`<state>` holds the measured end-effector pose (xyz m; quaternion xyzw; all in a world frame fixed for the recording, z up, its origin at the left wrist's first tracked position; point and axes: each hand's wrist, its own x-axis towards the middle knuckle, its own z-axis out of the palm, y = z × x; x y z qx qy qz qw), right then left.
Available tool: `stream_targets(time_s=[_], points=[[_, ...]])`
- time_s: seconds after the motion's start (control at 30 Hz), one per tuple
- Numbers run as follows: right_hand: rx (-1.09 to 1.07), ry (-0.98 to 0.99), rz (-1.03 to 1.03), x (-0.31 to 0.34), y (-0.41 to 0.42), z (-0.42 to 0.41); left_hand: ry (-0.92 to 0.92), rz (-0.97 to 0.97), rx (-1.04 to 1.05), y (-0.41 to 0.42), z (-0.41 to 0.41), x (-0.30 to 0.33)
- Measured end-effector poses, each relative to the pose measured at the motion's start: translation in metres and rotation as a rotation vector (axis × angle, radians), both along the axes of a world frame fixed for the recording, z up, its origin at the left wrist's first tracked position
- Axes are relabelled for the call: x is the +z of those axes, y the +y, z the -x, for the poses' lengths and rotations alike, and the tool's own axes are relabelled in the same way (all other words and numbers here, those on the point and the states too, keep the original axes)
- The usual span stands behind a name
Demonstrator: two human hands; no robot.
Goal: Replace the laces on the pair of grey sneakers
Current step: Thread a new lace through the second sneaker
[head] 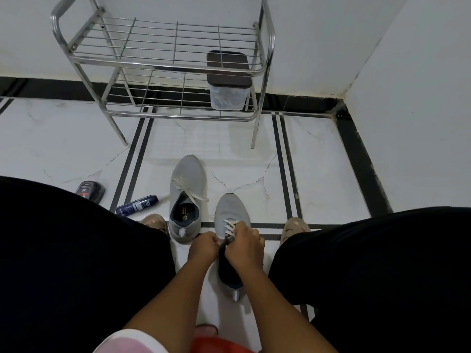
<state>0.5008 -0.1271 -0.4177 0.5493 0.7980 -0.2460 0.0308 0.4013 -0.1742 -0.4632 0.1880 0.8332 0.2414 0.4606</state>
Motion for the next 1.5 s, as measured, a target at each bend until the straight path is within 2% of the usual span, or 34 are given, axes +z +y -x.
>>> stream_targets(time_s=[0.07,0.2,0.23,0.3,0.37,0.47,0.53,0.6,0.7,0.77,0.8,0.87,0.97,1.03,1.1,1.17,1.23,1.37,1.43,1.5], points=[[-0.07,-0.08,0.032,0.003,0.007,-0.011,0.034,0.027,-0.01,0.001,-0.002,0.002],[-0.045,-0.535,0.466,-0.001,0.007,-0.034,0.015,0.059,0.036,0.002,0.005,-0.025],[-0.056,-0.578,0.57,-0.006,0.004,-0.038,-0.006,0.06,0.064,0.003,0.01,-0.04],[-0.159,-0.459,0.746,-0.014,0.0,-0.041,-0.033,0.038,0.123,0.003,0.013,-0.058],[-0.212,-0.311,0.712,-0.017,0.002,-0.04,-0.004,0.022,0.152,0.001,0.007,-0.028],[-0.195,-0.134,0.476,-0.017,0.009,-0.037,0.085,-0.033,0.183,0.003,-0.004,0.022],[-0.197,-0.09,0.473,-0.017,0.011,-0.034,0.127,-0.103,0.266,0.006,-0.006,0.043],[-0.186,-0.111,0.487,-0.018,0.012,-0.031,0.127,-0.214,0.434,0.014,-0.002,0.062],[-0.187,-0.134,0.467,-0.019,0.015,-0.031,0.067,-0.409,0.793,0.033,0.021,0.085],[-0.195,-0.144,0.458,-0.024,0.017,-0.031,0.228,-0.472,0.903,0.037,0.04,0.1],[-0.201,-0.146,0.461,-0.024,0.017,-0.03,0.317,-0.467,0.878,0.037,0.049,0.105],[-0.208,-0.149,0.463,-0.024,0.018,-0.027,0.407,-0.346,0.585,0.039,0.06,0.099],[-0.227,-0.086,0.379,-0.026,0.021,-0.022,0.32,0.052,-0.127,0.041,0.049,0.068],[-0.213,-0.015,0.295,-0.026,0.023,-0.018,0.278,0.203,-0.352,0.031,0.029,0.042],[-0.182,0.01,0.244,-0.026,0.025,-0.015,0.228,0.171,-0.347,0.015,0.013,0.026],[-0.171,0.011,0.211,-0.026,0.025,-0.013,0.149,0.064,-0.223,0.006,0.007,0.019],[-0.196,0.006,0.199,-0.028,0.025,-0.013,0.114,0.057,-0.15,0.002,0.008,0.022],[-0.223,-0.014,0.211,-0.03,0.029,-0.012,0.204,0.268,0.043,-0.005,0.019,0.017],[-0.217,-0.02,0.223,-0.031,0.028,-0.011,0.202,0.401,-0.003,-0.01,0.021,0.013],[-0.223,-0.015,0.236,-0.033,0.028,-0.011,0.253,0.422,-0.11,-0.008,0.016,0.013]])
